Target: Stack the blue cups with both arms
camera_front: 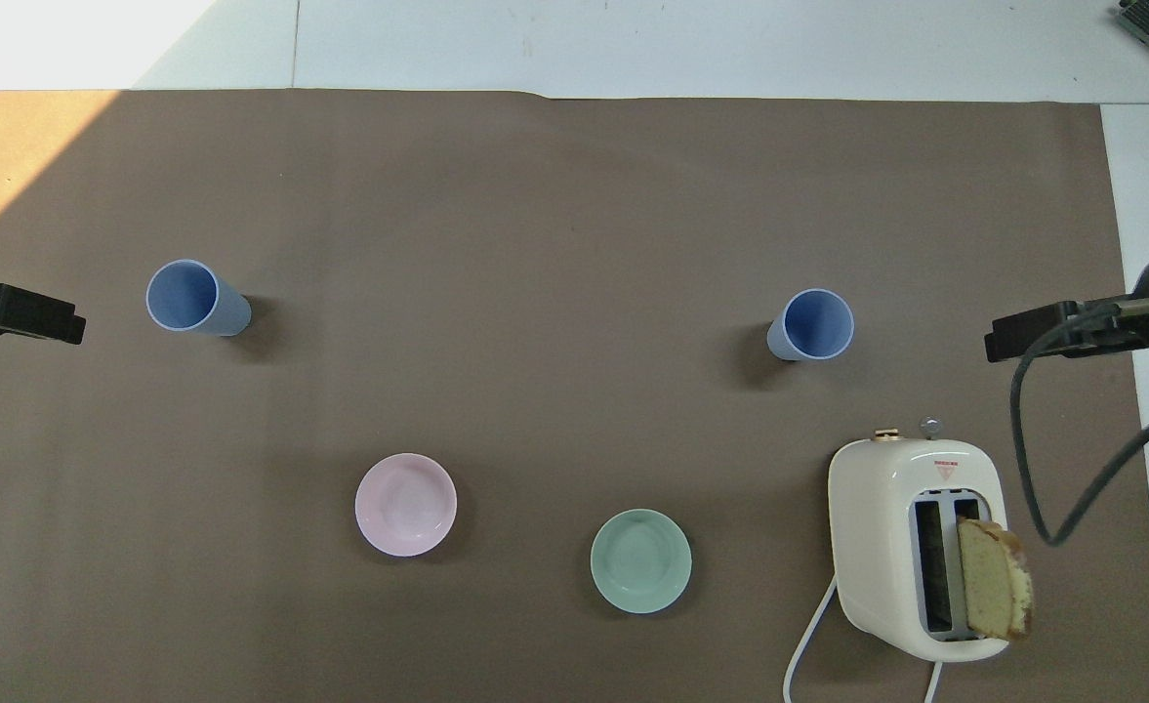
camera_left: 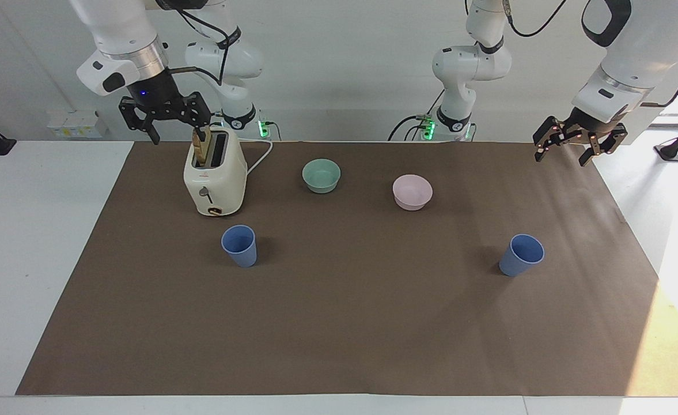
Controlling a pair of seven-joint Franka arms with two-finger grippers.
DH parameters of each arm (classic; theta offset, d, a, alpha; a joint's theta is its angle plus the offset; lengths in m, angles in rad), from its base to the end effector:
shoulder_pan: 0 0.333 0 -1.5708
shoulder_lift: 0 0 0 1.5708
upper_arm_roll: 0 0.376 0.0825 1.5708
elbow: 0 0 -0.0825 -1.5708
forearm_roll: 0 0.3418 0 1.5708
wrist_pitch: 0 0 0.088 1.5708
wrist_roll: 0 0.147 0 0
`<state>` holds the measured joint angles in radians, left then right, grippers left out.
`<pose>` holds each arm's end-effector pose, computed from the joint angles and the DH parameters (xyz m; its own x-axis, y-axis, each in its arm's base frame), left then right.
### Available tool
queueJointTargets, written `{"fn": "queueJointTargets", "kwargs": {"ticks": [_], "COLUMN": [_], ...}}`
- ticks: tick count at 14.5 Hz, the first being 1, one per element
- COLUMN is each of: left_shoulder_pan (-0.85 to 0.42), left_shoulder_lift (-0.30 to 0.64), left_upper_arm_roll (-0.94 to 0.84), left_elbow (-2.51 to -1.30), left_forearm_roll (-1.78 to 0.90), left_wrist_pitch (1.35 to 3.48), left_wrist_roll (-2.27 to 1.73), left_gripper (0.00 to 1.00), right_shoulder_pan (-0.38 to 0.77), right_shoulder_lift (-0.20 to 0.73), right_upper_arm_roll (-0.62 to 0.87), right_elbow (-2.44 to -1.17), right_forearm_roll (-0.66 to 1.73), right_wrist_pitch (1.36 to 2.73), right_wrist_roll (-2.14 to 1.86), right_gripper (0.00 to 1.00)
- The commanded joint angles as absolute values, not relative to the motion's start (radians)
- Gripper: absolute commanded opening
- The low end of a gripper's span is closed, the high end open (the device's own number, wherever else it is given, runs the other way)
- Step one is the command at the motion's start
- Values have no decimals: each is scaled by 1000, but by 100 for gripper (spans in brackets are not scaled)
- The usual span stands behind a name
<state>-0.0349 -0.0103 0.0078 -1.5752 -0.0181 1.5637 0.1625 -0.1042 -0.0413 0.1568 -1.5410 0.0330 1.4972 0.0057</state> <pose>0.5075 -0.0164 0.6473 0.9821 -0.1886 0.0018 -0.1886 -0.9819 0.0181 0.4887 0.0329 0.6712 0.9988 0.0492 -0.0031 0.0491 -0.9984 -0.0265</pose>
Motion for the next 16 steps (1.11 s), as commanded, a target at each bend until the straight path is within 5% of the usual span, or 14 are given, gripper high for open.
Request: {"fn": "queueJointTargets", "kwargs": {"ticks": [1, 16], "left_shoulder_pan": [-32, -35], "left_shoulder_lift": [-20, -18], "left_upper_arm_roll": [11, 11], "left_elbow": [-1575, -1572], "left_forearm_roll": [-29, -29], "left_wrist_pitch": [1545, 1552], "left_wrist_roll": [170, 169], "left_gripper": [100, 100], "right_shoulder_pan": [-120, -120], "right_shoulder_lift": [-64, -64], "right_upper_arm_roll": [160, 160], "right_elbow": [-1569, -1569], "right_forearm_roll": [55, 55], "right_wrist_pitch": [1517, 1517], "right_wrist_roll": [-9, -9], "right_gripper": [100, 100]}}
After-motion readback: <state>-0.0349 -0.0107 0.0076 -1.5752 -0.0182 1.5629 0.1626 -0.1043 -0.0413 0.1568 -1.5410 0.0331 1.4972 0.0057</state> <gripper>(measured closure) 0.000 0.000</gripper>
